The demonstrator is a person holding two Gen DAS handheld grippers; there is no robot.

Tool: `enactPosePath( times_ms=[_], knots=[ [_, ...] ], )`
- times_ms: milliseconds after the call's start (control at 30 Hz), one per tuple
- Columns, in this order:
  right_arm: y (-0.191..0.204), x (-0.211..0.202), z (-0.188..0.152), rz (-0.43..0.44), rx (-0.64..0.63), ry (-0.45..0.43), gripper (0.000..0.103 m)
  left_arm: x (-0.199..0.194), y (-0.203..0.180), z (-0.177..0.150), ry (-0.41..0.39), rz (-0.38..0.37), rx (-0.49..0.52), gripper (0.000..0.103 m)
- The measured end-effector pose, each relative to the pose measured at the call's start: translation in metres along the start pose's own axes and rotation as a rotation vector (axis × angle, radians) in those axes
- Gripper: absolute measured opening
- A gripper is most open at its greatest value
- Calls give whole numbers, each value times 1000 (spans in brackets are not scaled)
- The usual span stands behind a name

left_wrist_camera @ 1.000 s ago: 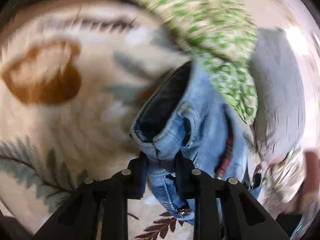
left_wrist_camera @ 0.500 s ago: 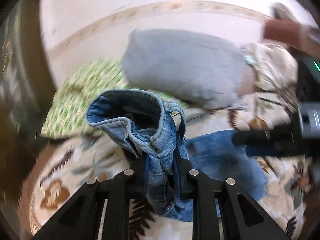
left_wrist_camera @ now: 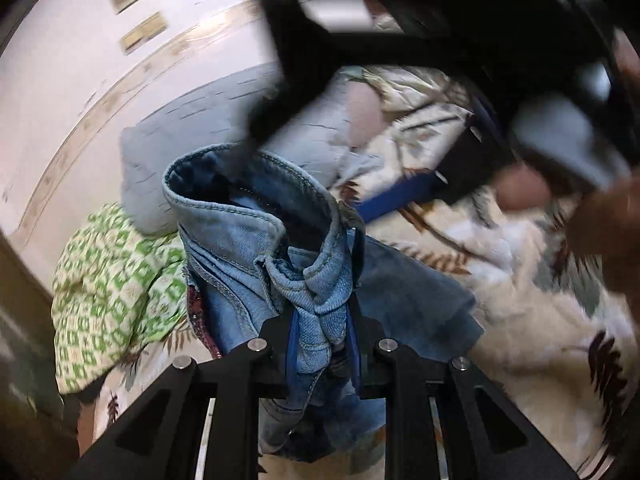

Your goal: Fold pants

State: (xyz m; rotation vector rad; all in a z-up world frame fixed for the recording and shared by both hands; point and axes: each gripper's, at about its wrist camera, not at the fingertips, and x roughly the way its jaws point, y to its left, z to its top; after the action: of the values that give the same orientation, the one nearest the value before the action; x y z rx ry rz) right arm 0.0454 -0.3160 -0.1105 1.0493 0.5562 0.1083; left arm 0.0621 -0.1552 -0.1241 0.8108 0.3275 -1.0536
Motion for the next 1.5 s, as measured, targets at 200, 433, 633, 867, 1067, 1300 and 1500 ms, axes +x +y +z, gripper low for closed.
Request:
enactPosePath(
  times_ms=[200,433,633,867,1067,1300,1500],
  knots=[
    [2,13,2,-166,-51,34,83,-3,-19,-4,-7,2,78,21],
    [-1,17,0,-224,-72,92,35,-9,-31,0,-10,-39,180,21],
    [-42,10,-8,-325,53,148,19,1,-46,-5,28,-130,201,22],
    [-87,29,-14,-370,165,223,32,15,-67,-17,85,-155,204,32],
    [-78,13,-8,-441,128,171,60,-21,-40,-23,72,-268,8,49],
    [-40,-55,-29,-411,46,-1,60,-34,18,-17,67,-353,-325,51],
    [-28,-52,-40,-410,14,-10,60,-25,10,-10,130,-358,-406,63]
  ],
)
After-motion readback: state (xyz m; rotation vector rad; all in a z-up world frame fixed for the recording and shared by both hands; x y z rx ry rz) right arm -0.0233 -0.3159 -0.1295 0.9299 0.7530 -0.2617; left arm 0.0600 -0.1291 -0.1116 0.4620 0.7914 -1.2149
